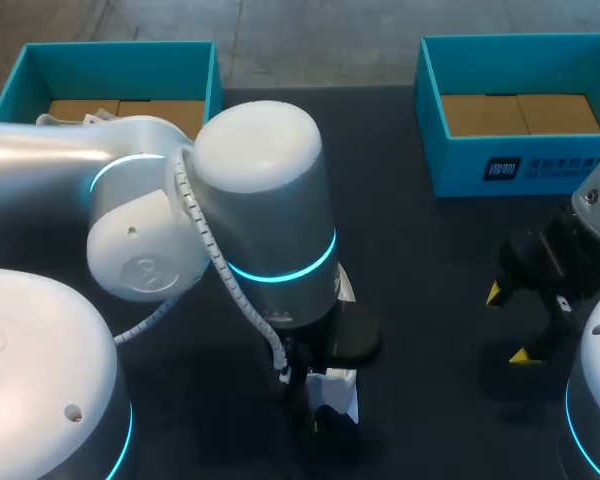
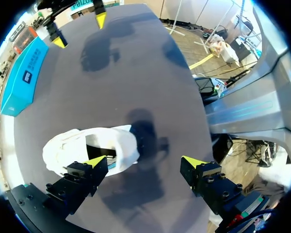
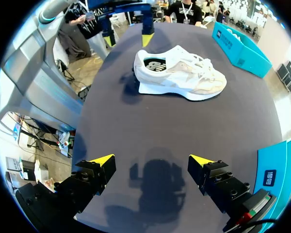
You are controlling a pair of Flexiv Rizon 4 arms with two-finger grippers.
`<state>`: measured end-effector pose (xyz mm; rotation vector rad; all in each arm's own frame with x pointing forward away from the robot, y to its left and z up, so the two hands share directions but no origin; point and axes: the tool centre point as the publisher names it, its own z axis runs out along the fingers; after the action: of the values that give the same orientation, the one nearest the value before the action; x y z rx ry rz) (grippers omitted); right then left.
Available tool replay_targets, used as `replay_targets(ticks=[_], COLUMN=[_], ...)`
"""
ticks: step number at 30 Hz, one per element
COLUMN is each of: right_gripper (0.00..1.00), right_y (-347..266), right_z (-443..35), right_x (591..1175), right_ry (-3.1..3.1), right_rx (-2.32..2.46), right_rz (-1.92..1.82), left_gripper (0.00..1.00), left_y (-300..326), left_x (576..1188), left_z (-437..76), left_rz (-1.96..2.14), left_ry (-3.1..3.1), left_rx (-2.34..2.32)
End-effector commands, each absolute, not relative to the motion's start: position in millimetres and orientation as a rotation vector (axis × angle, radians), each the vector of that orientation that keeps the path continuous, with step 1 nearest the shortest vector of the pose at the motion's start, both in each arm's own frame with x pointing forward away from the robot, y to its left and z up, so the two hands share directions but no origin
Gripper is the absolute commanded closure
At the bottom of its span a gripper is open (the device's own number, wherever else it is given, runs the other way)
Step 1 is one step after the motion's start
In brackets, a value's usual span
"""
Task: Take the shoe out of the shoebox, open the shoe tongue, remove and reinsert the insole, then place the shoe into the shoebox
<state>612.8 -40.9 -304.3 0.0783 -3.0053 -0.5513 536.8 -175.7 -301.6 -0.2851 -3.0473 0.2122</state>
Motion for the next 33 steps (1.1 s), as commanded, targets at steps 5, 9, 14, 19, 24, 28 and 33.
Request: replay_targets(ticks=[5, 9, 14, 19, 24, 28, 33], right_gripper=[0.0, 0.0, 0.0, 0.0, 0.0, 0.0, 0.0], right_y=[-40, -40, -40, -40, -40, -40, -40], right_z=[-305, -305, -305, -305, -305, -305, -305], right_x=[612, 612, 612, 612, 612, 612, 612], right_ry=[-3.008, -3.008, -3.008, -3.008, -3.008, -3.008, -3.008], right_rx=[0.077, 0.077, 0.077, 0.077, 0.077, 0.077, 0.077], right_rz=[-0.548, -0.548, -0.548, -0.548, -0.548, -0.548, -0.548], left_gripper=[0.0, 0.0, 0.0, 0.0, 0.0, 0.01, 0.18], left_y=[-174, -177, -182, -184, -187, -191, -194], left_x=[557, 561, 561, 560, 558, 556, 545], left_z=[-318, -325, -333, -344, -354, -361, -365], left_rz=[0.232, 0.225, 0.209, 0.195, 0.184, 0.181, 0.169], left_ry=[-3.002, -2.99, -2.973, -2.949, -2.945, -2.946, -2.956], left_rx=[-0.29, -0.311, -0.332, -0.347, -0.332, -0.313, -0.285])
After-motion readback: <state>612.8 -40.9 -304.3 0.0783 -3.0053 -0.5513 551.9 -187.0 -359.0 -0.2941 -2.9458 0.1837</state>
